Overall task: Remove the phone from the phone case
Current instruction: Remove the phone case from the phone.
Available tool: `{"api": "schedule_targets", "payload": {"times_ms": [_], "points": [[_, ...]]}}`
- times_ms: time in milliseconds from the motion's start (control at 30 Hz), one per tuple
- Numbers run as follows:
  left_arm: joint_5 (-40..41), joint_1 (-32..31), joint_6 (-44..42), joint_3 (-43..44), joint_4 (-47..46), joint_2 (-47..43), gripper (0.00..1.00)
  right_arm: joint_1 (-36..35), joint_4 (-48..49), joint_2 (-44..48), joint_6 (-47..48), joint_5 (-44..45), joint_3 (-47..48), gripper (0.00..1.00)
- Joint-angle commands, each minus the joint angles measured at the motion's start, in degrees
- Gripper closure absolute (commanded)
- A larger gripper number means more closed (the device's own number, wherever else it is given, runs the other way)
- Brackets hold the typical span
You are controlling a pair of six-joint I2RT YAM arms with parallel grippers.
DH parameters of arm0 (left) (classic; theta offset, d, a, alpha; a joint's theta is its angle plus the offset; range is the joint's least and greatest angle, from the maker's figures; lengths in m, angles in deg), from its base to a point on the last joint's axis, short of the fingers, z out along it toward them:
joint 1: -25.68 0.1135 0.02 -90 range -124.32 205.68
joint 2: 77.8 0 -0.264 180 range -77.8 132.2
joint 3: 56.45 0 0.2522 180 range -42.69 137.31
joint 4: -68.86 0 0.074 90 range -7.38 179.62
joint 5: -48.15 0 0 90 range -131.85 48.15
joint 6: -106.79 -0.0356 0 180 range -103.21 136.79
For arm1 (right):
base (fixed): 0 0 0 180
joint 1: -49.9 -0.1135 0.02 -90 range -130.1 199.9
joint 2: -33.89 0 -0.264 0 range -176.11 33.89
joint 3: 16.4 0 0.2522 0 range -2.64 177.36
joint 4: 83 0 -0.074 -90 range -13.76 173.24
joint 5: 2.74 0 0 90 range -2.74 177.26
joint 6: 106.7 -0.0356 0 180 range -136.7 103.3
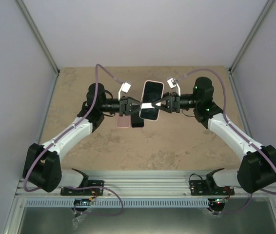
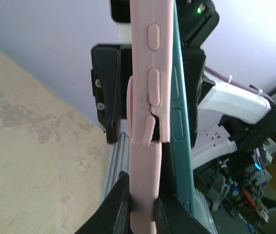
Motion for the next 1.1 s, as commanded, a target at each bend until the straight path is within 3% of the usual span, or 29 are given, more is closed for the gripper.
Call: {"api": "schedule_targets", "payload": {"times_ms": [0, 233, 367, 667, 833, 1067], "points": [[5.05, 1.95, 6.19, 1.19, -7.11, -0.64, 1.0, 1.25, -6.73, -0.5, 5.18, -0.28, 2.89, 0.48], [8.06, 2.51, 7.79, 0.38, -5.2, 0.01, 1.0, 3.35, -14.63, 0.63, 13.56, 4.65, 7.42, 0.21], [10.77, 3.11, 8.19, 0.29, -2.25, 0.0, 1.0, 3.36, -22.83, 1.35, 22.64, 10.97, 11.1, 0.14], [15.79, 5.13, 15.84, 1.19, 0.29, 0.52, 1.0, -2.62, -35.6, 0.96, 50.75, 36.07, 20.1, 0.12], [20.68, 5.13, 14.46, 3.76, 9.97, 0.19, 1.0, -9.45, -36.05, 0.2, 59.67, 48.78, 20.49, 0.13], [22.18, 5.29, 17.43, 3.35, 10.53, 0.55, 1.0, -17.96, -34.24, -1.58, 67.19, 61.21, 20.52, 0.17]]}}
